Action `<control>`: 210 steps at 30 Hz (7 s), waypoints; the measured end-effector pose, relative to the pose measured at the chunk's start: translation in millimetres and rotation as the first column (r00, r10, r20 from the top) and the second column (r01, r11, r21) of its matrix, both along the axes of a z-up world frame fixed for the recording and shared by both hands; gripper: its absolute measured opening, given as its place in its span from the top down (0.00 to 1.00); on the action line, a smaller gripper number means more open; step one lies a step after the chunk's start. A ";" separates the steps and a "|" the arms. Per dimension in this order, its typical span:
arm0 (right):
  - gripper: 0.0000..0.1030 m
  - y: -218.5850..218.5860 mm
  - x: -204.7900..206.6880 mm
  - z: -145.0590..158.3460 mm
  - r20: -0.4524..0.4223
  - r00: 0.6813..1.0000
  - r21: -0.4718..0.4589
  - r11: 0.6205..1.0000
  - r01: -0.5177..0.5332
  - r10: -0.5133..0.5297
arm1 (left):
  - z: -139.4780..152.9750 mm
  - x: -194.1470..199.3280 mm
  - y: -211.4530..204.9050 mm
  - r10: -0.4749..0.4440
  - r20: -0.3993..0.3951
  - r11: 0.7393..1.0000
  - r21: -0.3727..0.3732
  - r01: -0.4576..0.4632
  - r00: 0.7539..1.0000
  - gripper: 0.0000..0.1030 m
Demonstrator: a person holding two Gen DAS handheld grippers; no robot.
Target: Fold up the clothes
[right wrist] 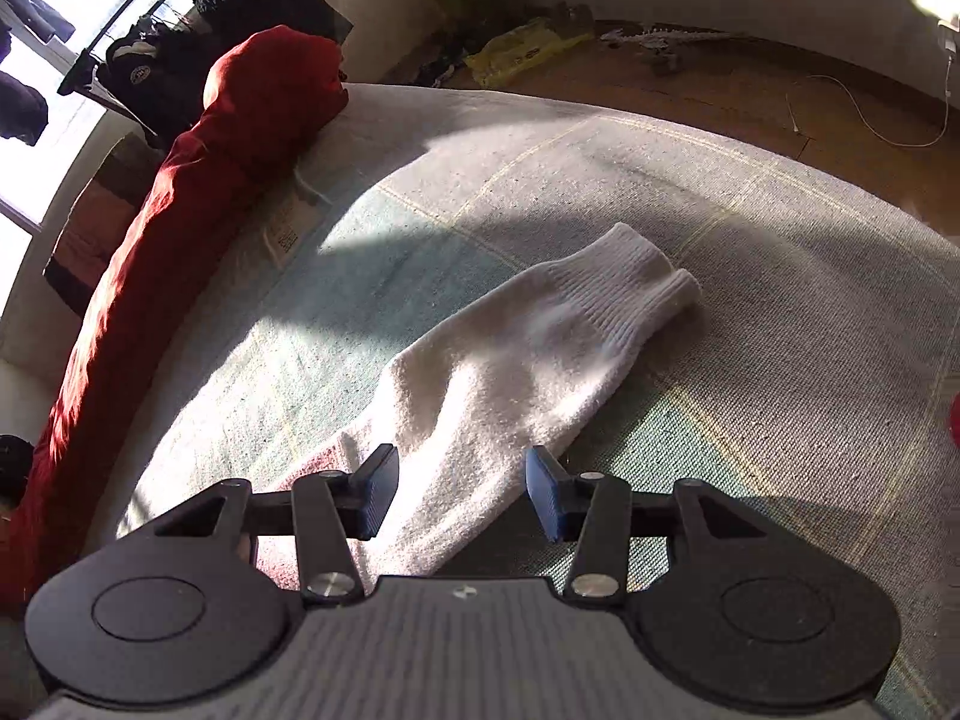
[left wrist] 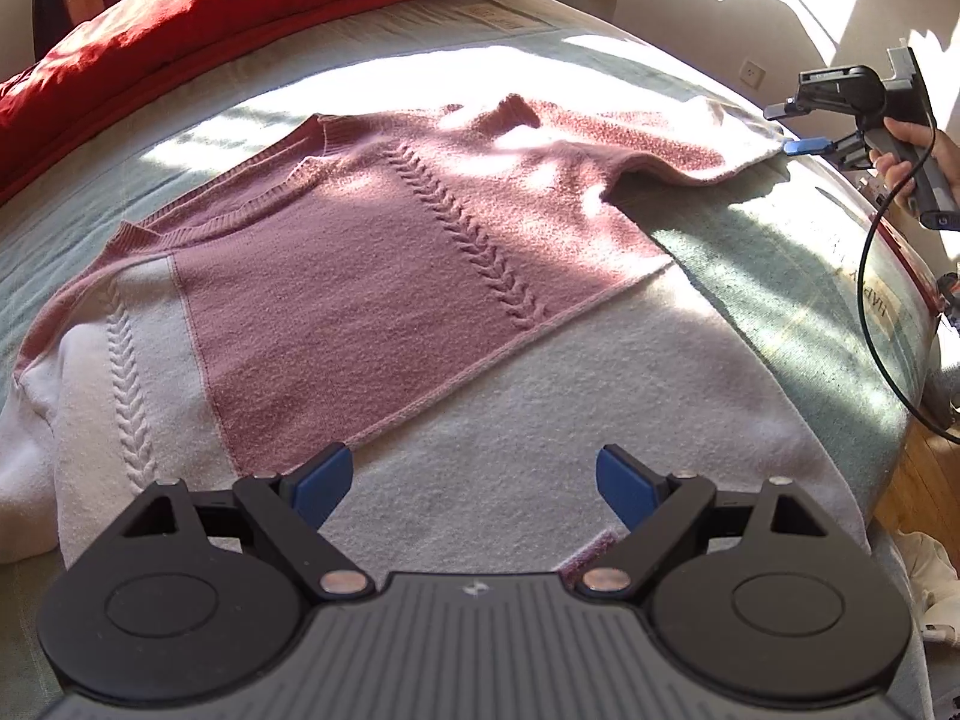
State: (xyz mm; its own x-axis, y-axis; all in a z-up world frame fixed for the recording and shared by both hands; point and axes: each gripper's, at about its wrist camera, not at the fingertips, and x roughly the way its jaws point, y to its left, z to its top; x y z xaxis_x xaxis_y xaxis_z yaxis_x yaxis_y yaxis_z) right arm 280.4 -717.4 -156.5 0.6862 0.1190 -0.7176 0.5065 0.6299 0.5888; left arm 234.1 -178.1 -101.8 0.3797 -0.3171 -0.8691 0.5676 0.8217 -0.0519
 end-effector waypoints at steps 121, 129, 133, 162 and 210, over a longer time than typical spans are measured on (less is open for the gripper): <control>0.13 124.7 61.2 48.7 -0.056 0.903 -0.149 0.891 -0.430 0.426 | -37.9 22.1 50.6 0.169 -0.083 0.983 0.090 -0.161 0.982 0.04; 0.11 273.1 67.6 48.8 0.019 0.756 0.001 0.756 -0.655 0.655 | -15.3 4.1 57.1 0.178 -0.047 0.983 0.055 -0.176 0.983 0.04; 0.11 296.2 59.2 20.2 -0.043 0.784 0.045 0.785 -0.618 0.619 | -11.9 -8.4 66.9 0.177 -0.011 0.984 0.037 -0.177 0.984 0.04; 0.00 409.4 -77.6 -9.3 -0.311 0.718 -0.440 0.575 -0.690 0.623 | -50.3 -104.3 84.8 0.106 0.044 0.994 0.012 -0.106 0.993 0.05; 0.00 438.5 24.0 32.5 -0.060 0.786 -0.440 0.690 -0.575 0.616 | 18.7 161.9 125.6 0.309 -0.087 0.904 -0.281 -0.321 0.947 0.04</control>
